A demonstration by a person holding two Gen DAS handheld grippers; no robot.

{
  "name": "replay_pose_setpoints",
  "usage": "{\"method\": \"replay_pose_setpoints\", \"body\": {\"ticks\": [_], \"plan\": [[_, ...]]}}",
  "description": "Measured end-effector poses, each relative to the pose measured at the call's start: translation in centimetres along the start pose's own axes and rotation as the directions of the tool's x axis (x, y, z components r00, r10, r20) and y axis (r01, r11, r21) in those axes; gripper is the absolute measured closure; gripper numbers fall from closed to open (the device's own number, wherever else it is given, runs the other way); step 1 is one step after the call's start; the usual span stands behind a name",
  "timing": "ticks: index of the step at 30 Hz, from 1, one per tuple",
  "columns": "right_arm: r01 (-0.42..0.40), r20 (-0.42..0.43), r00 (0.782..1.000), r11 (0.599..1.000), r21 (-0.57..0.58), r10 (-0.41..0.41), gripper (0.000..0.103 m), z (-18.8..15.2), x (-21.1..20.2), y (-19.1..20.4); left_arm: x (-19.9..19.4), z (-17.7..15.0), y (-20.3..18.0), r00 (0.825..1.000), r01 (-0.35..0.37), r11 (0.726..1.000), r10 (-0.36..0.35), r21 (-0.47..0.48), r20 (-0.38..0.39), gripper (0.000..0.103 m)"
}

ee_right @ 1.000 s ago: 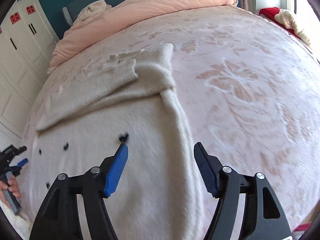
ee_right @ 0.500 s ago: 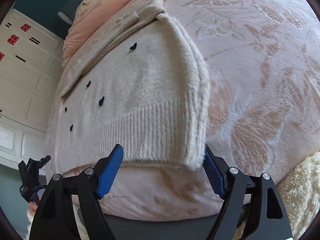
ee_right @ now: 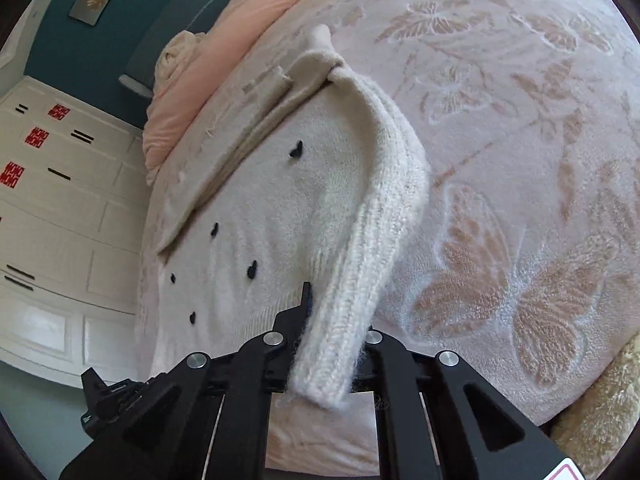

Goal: Fold small clothes

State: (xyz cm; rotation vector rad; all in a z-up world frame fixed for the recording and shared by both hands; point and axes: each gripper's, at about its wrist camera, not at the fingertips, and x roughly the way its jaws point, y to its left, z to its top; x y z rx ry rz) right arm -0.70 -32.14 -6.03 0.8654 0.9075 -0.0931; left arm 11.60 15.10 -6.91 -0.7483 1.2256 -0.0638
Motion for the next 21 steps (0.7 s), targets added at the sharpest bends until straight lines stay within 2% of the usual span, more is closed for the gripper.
{"method": "replay_pose_setpoints", "body": {"ticks": [2,5,10,12,15,17,19,21], "plan": [[-0.029,0.017,0.999,0.999,-0.031,0.030,0.097,0.0,-1.9,1.0,-2.0,-0.6,-0.2,1.000,0.025,0.999,-0.025,0.024,0.000,0.096],[-0.025,0.012,1.000,0.995,-0.097,0.026,0.098,-0.6,-4.8,2.0,-5.0,-2.3,-0.3,0.999,0.044,0.996,-0.044,0.083,-0.001,0.097],[0.058,-0.100,0.992,0.971,-0.232,-0.083,0.098,-3.7,-8.4,0.7,-8.7,-6.6,1.2,0.999,0.003,0.985,0.006,0.174,-0.051,0.097],[0.094,-0.186,0.970,0.951,-0.295,-0.154,0.098,-6.1,-9.5,-0.4,-9.7,-9.3,2.4,0.993,-0.029,0.975,0.053,0.219,-0.102,0.097],[0.130,-0.308,0.914,0.910,-0.394,-0.264,0.098,-10.9,-11.6,-2.4,-11.8,-14.1,4.2,0.977,-0.072,0.954,0.126,0.292,-0.171,0.097],[0.123,-0.379,0.880,0.908,-0.399,-0.286,0.098,-13.3,-13.9,-3.4,-13.8,-16.8,5.3,0.967,-0.083,0.946,0.153,0.312,-0.204,0.097],[0.108,-0.421,0.865,0.919,-0.378,-0.274,0.098,-14.9,-16.4,-3.6,-15.8,-18.4,6.1,0.959,-0.104,0.949,0.175,0.297,-0.225,0.097],[0.093,-0.420,0.871,0.925,-0.369,-0.256,0.098,-15.2,-18.2,-2.7,-17.6,-18.6,5.8,0.959,-0.112,0.957,0.174,0.266,-0.223,0.097]]}}
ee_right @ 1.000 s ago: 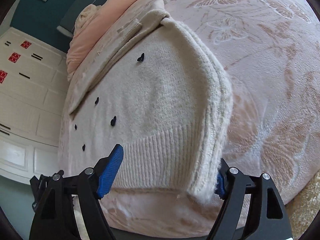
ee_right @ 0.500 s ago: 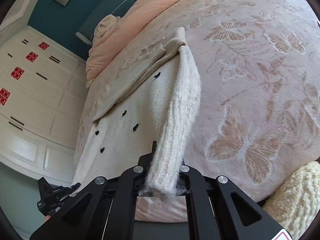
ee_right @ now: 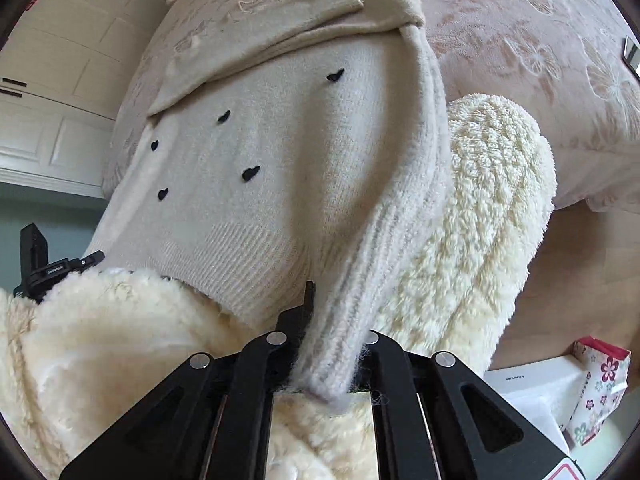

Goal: Fold small clothes

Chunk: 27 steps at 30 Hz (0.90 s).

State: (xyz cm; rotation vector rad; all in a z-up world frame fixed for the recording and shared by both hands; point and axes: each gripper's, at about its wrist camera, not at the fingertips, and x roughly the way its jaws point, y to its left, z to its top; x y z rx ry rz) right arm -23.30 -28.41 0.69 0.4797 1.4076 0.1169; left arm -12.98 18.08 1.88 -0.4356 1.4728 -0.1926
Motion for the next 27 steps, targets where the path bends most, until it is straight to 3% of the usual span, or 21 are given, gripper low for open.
{"method": "replay_pose_setpoints", "body": {"ticks": [2,4,8,11,13,15,16,17,18,19,20,22,24,27], "plan": [[-0.026,0.082,0.996,1.000,-0.007,0.027,0.098,1.7,-2.0,0.8,-2.0,2.0,-1.4,0.997,0.010,1.000,-0.012,0.023,0.077,0.097],[-0.056,0.202,0.978,0.998,-0.028,0.060,0.098,5.6,-3.6,0.9,-3.5,6.2,-3.6,0.980,0.047,0.995,-0.063,0.085,0.188,0.096],[-0.143,0.415,0.903,0.989,0.047,0.111,0.098,15.9,-2.3,-2.2,-1.4,16.3,-8.1,0.929,0.028,0.986,-0.086,0.164,0.360,0.096],[-0.233,0.484,0.865,0.959,0.160,0.129,0.097,22.6,2.1,-4.1,4.2,22.8,-11.1,0.929,-0.061,0.984,-0.004,0.166,0.370,0.092],[-0.218,0.478,0.874,0.952,0.214,0.093,0.091,25.6,4.9,-4.4,7.7,25.4,-11.8,0.934,-0.094,0.984,0.035,0.150,0.355,0.091],[-0.147,0.477,0.879,0.960,0.237,0.016,0.088,27.0,6.3,-3.9,9.9,26.6,-11.5,0.929,-0.108,0.986,0.056,0.124,0.366,0.082],[-0.135,0.478,0.878,0.958,0.253,-0.003,0.087,27.0,6.5,-3.9,10.4,27.0,-11.3,0.925,-0.108,0.989,0.064,0.098,0.375,0.078],[-0.169,0.493,0.870,0.949,0.265,0.018,0.082,26.6,6.3,-4.1,10.3,26.9,-11.0,0.921,-0.086,0.992,0.046,0.088,0.387,0.067],[-0.220,0.520,0.853,0.938,0.269,0.051,0.068,25.9,5.9,-4.3,9.8,26.6,-10.6,0.914,-0.076,0.994,0.038,0.078,0.403,0.059],[-0.248,0.546,0.836,0.929,0.274,0.062,0.058,25.4,5.3,-4.6,9.1,26.3,-10.2,0.903,-0.068,0.995,0.030,0.074,0.428,0.043],[-0.241,0.569,0.822,0.929,0.282,0.040,0.044,24.4,4.6,-4.7,8.1,25.8,-9.9,0.890,-0.067,0.994,0.021,0.085,0.455,0.031],[-0.187,0.597,0.802,0.944,0.272,-0.014,0.040,23.1,3.2,-5.0,6.7,25.0,-9.5,0.877,-0.085,0.990,0.021,0.112,0.480,0.016],[-0.117,0.579,0.813,0.958,0.263,-0.059,0.040,22.8,2.7,-5.2,6.3,24.4,-8.8,0.875,-0.086,0.988,0.014,0.127,0.483,0.014],[-0.040,0.538,0.837,0.972,0.233,-0.095,0.037,23.9,3.5,-5.4,7.7,24.7,-9.1,0.895,-0.102,0.980,0.016,0.170,0.446,0.014]]}}
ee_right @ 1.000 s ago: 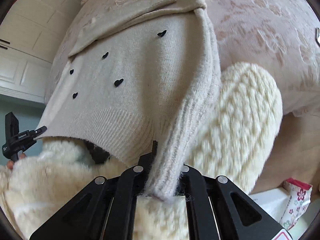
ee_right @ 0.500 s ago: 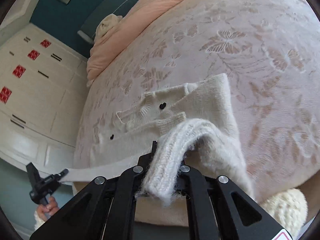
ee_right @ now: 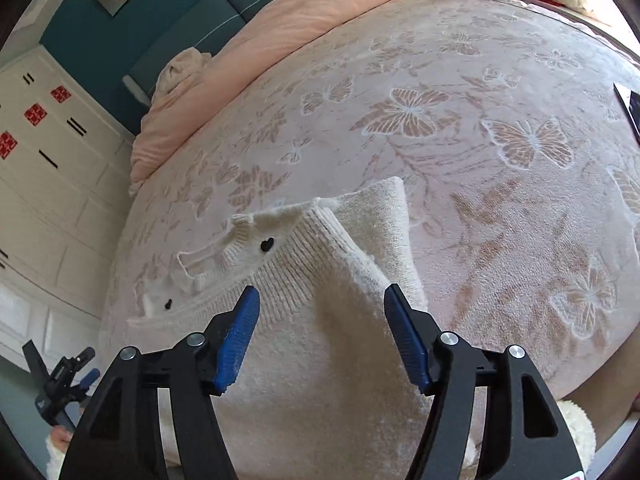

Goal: Fold small clothes

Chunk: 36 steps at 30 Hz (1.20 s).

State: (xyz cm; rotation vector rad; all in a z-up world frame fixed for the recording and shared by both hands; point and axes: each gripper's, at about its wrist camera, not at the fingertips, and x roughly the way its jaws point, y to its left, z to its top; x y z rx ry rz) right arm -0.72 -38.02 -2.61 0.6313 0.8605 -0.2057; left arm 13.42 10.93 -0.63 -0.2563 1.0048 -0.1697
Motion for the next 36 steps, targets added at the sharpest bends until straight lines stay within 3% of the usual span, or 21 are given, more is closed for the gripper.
{"method": "replay_pose_setpoints", "body": {"ticks": [5,7,8,9,10,11,13,17,20,22,24,26,28,33,36], "plan": [[0.101,-0.057,0.992,0.984,-0.149,-0.111,0.032,1.0,4.7,1.4,5.1,0.1,-2.9,0.996,-0.030,0.990,0.042,0.139,-0.082,0.015],[0.115,-0.079,0.988,0.978,-0.174,-0.131,0.032,1.2,6.1,1.8,6.9,0.3,-3.6,0.989,-0.054,0.984,0.077,0.171,-0.127,0.028],[0.117,-0.091,0.987,0.976,-0.184,-0.135,0.035,1.2,6.6,2.0,7.6,0.4,-3.8,0.985,-0.055,0.982,0.082,0.178,-0.150,0.044],[0.108,-0.102,0.986,0.975,-0.192,-0.129,0.048,1.3,7.0,2.2,8.0,0.5,-3.8,0.981,-0.059,0.982,0.089,0.179,-0.170,0.061],[0.090,-0.116,0.987,0.976,-0.200,-0.115,0.059,1.2,7.1,2.5,8.2,0.6,-3.7,0.979,-0.054,0.984,0.086,0.171,-0.184,0.071],[0.057,-0.134,0.987,0.977,-0.204,-0.086,0.090,1.2,7.0,2.8,8.1,0.8,-3.4,0.980,-0.046,0.987,0.075,0.153,-0.185,0.091],[-0.010,-0.120,0.993,0.984,-0.179,-0.012,0.094,1.5,5.4,3.2,6.4,1.6,-2.8,0.987,-0.001,0.996,0.017,0.094,-0.161,0.093],[-0.125,0.061,0.989,0.984,-0.130,0.134,0.096,4.1,-1.4,4.5,0.8,4.1,-3.2,0.998,0.051,0.996,-0.049,0.069,-0.029,0.095],[-0.113,0.155,0.979,0.987,-0.111,0.130,0.096,6.6,-3.0,4.5,-0.3,7.0,-3.7,0.999,0.027,0.998,-0.029,0.054,0.033,0.095],[-0.027,0.140,0.989,0.993,-0.112,0.043,0.096,7.7,-0.4,3.6,1.6,8.5,-3.7,1.000,-0.005,0.999,0.004,0.050,0.020,0.095],[0.036,0.045,0.998,0.998,-0.057,-0.033,0.096,7.7,4.5,1.6,5.6,8.6,-3.7,0.998,-0.052,0.997,0.054,0.052,-0.044,0.095],[0.086,-0.057,0.995,0.996,-0.010,-0.086,0.096,6.6,8.9,-0.5,10.0,7.5,-3.4,0.984,-0.116,0.990,0.125,0.075,-0.124,0.094],[0.128,-0.099,0.987,0.992,-0.004,-0.128,0.096,5.7,11.1,-1.3,12.7,5.9,-2.9,0.968,-0.173,0.981,0.186,0.088,-0.169,0.094],[0.082,-0.099,0.992,0.996,0.018,-0.080,0.094,6.2,10.4,-1.2,12.0,5.5,-2.8,0.976,-0.154,0.983,0.168,0.104,-0.138,0.091],[0.105,-0.045,0.993,0.994,-0.044,-0.107,0.079,6.0,7.9,0.6,9.9,5.9,-3.2,0.983,-0.115,0.988,0.129,0.108,-0.131,0.086]]}}
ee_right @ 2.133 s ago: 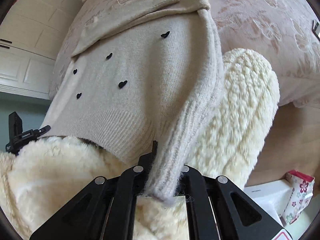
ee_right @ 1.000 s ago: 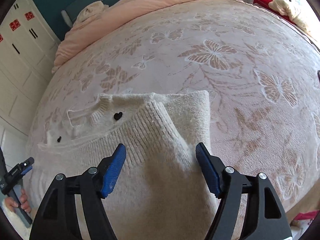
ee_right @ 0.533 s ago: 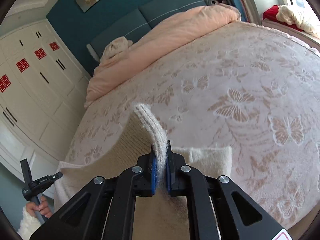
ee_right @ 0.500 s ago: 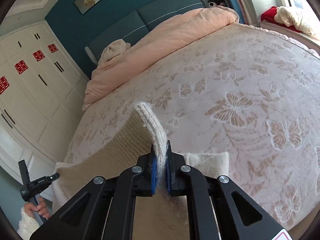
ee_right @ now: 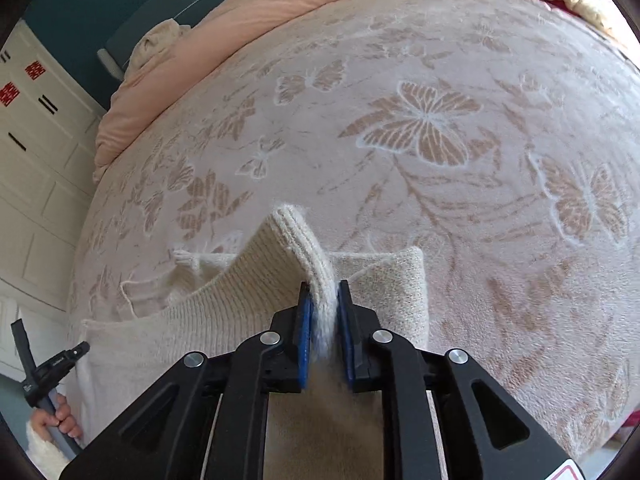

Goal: Fold small clothes

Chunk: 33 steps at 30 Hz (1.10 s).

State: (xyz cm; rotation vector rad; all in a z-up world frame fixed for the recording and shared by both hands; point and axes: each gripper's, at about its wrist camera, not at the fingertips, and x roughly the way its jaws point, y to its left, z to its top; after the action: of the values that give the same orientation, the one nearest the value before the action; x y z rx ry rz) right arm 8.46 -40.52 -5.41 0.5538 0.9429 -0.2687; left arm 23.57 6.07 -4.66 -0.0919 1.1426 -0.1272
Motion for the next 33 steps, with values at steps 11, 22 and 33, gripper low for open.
{"method": "replay_pose_setpoints", "body": {"ticks": [11,22,33], "plan": [[-0.305,-0.177,0.949,0.903,-0.304,0.262,0.088,-14.1,-3.6,16.2,-7.9,-10.4,-8.3,0.997,0.067,0.989,-0.072,0.135,0.035,0.050],[-0.095,-0.172,0.983,0.978,-0.185,0.063,0.103,-15.4,-3.1,6.2,-5.5,-15.1,-5.0,0.998,-0.029,0.991,0.036,0.131,-0.052,0.049],[-0.063,-0.147,0.988,0.996,-0.057,0.053,0.100,-15.2,-4.6,1.5,-5.5,-15.3,-4.5,0.997,-0.061,0.987,0.067,0.146,-0.039,0.048]]}}
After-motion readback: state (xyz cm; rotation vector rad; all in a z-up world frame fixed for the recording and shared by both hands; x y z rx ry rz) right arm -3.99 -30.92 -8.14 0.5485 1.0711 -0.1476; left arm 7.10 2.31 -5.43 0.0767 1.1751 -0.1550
